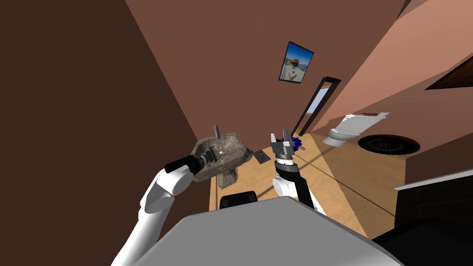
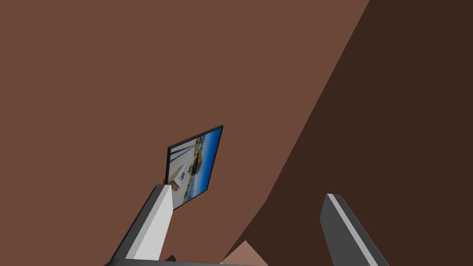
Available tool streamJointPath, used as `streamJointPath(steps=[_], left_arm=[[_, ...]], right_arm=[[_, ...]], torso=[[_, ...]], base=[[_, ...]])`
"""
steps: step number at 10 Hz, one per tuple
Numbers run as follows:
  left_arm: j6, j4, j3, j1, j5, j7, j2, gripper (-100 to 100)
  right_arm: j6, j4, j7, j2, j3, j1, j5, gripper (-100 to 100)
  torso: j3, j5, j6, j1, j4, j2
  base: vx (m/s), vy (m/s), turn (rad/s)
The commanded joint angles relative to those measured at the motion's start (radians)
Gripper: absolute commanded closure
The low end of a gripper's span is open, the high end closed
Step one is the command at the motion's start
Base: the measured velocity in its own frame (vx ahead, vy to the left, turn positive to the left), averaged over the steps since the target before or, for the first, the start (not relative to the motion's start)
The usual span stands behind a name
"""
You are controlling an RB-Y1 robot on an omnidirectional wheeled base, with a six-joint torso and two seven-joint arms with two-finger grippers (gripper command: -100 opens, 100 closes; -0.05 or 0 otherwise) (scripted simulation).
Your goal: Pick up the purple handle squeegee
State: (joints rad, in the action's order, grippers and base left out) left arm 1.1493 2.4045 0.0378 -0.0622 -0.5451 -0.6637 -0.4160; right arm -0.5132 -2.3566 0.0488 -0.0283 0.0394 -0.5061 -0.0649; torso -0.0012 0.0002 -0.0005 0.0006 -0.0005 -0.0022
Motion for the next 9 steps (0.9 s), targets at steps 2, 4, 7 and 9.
streamJointPath(steps=[2,4,7,9], left_arm=[[0.064,-0.002,-0.004,0.005,-0.011,-0.007,-0.01,-100],[0.128,-0.002,-0.007,0.01,-0.027,-0.017,-0.027,-100],[0.201,-0.002,-0.01,0.013,-0.041,-0.027,-0.044,-100],[0.247,-0.001,-0.013,0.016,-0.056,-0.037,-0.06,-100]], right_arm=[[0.0,0.0,0.0,0.0,0.0,0.0,0.0,0],[0.0,0.0,0.0,0.0,0.0,0.0,0.0,0],[0.0,0.0,0.0,0.0,0.0,0.0,0.0,0],[0.0,0.0,0.0,0.0,0.0,0.0,0.0,0]], torso=[[0.0,0.0,0.0,0.0,0.0,0.0],[0.0,0.0,0.0,0.001,0.0,0.0],[0.0,0.0,0.0,0.001,0.0,0.0],[0.0,0.0,0.0,0.0,0.0,0.001]], base=[[0.024,0.013,-0.019],[0.034,0.016,-0.059],[0.028,0.014,-0.036],[0.023,0.014,-0.024]])
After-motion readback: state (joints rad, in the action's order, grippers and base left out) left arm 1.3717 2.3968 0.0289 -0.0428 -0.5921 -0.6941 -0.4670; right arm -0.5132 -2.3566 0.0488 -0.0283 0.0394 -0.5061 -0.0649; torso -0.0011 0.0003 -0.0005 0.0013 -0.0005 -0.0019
